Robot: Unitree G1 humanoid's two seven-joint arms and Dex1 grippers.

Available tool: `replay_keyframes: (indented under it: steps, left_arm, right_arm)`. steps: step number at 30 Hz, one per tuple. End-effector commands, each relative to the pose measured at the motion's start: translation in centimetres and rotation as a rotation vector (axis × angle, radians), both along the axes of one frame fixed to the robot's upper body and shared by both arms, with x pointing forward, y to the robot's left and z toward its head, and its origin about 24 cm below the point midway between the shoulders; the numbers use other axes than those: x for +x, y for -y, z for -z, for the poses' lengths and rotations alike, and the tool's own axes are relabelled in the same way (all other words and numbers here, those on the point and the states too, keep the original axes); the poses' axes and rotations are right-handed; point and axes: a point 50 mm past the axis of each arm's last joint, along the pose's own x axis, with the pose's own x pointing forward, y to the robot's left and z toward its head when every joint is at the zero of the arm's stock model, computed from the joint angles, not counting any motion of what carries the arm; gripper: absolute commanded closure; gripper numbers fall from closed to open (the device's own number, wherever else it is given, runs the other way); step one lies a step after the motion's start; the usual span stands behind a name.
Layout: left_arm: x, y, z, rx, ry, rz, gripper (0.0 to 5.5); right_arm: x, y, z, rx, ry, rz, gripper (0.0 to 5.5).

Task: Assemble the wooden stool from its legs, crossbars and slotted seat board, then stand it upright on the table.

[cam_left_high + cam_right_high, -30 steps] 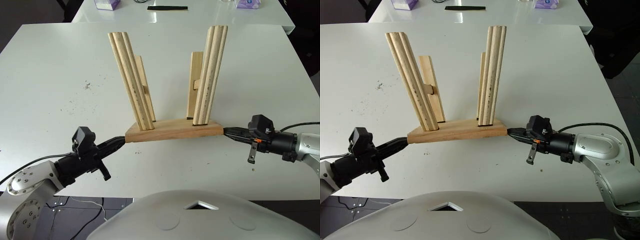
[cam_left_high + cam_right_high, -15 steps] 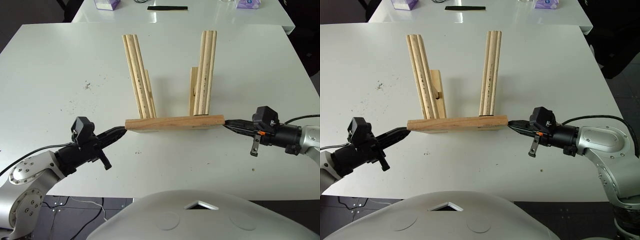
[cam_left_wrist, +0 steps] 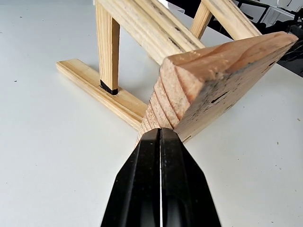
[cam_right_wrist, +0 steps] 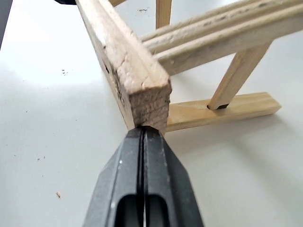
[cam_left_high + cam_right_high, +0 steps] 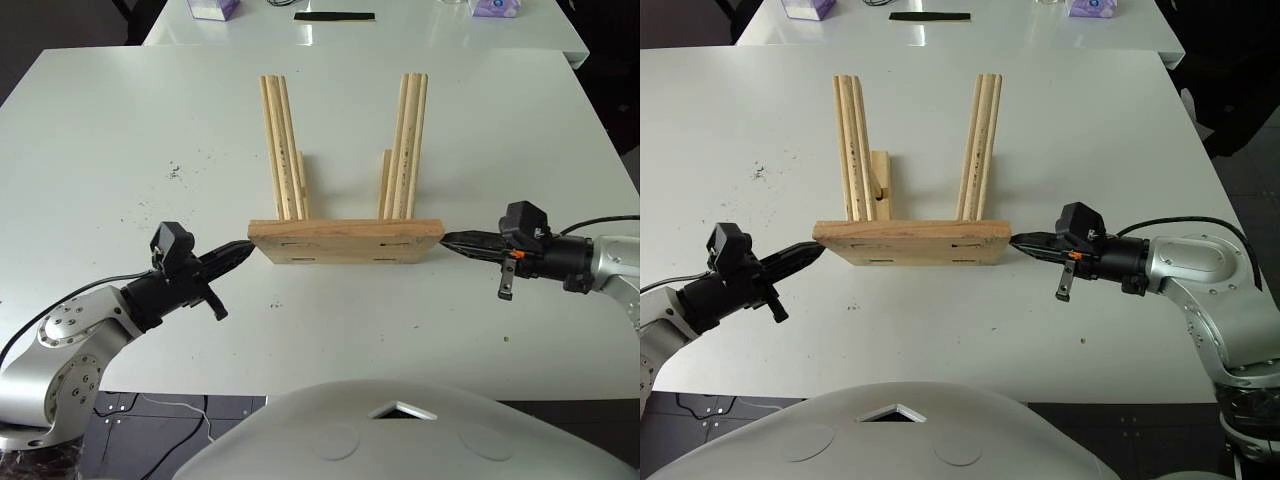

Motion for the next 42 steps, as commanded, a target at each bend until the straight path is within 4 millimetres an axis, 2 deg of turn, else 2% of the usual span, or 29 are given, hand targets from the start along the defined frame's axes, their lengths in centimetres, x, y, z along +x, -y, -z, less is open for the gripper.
replay_keyframes:
  steps: [1, 3, 6, 13, 20, 23, 29, 36, 38, 42]
  left_arm:
    - [0.1, -1.9, -0.1, 0.069, 0.018, -0.01, 5.5]
    - [0.1, -2.9, 0.4, 0.14, -0.004, 0.002, 5.25]
    - [0.5, -3.5, 1.1, 0.232, -0.008, 0.071, 4.74]
    - [2.7, -2.3, 3.7, 0.33, 0.07, 0.282, 3.7]
    - [4.2, -1.5, 4.9, 0.339, 0.111, 0.404, 2.51]
    - [4.8, -1.0, 5.3, 0.361, 0.129, 0.443, 2.48]
    - [5.8, 0.4, 5.7, 0.345, 0.153, 0.531, 2.48]
    - [7.1, 0.9, 5.7, 0.357, 0.196, 0.555, 2.48]
    - [7.4, 1.0, 5.6, 0.357, 0.214, 0.548, 2.48]
    - [7.8, 1.1, 5.6, 0.358, 0.231, 0.557, 3.08]
  right_arm:
    - [0.6, 2.0, 1.1, -0.095, 0.01, 0.008, 5.05]
    - [0.9, 2.7, 1.8, -0.121, 0.006, 0.006, 4.8]
    - [1.4, 2.5, 2.6, -0.117, -0.001, -0.022, 4.3]
    - [3.1, 0.7, 4.5, -0.12, -0.014, -0.144, 3.3]
    - [3.6, 0.2, 5.0, -0.117, -0.038, -0.221, 2.14]
    - [4.0, -0.2, 5.5, -0.113, -0.027, -0.211, 1.75]
    - [4.9, -1.3, 6.2, -0.089, -0.039, -0.214, 1.7]
    - [5.9, -2.4, 6.3, -0.062, -0.051, -0.261, 1.7]
    - [6.2, -2.6, 6.4, -0.058, -0.053, -0.273, 1.98]
    - [6.3, -2.7, 6.4, -0.038, -0.06, -0.285, 2.57]
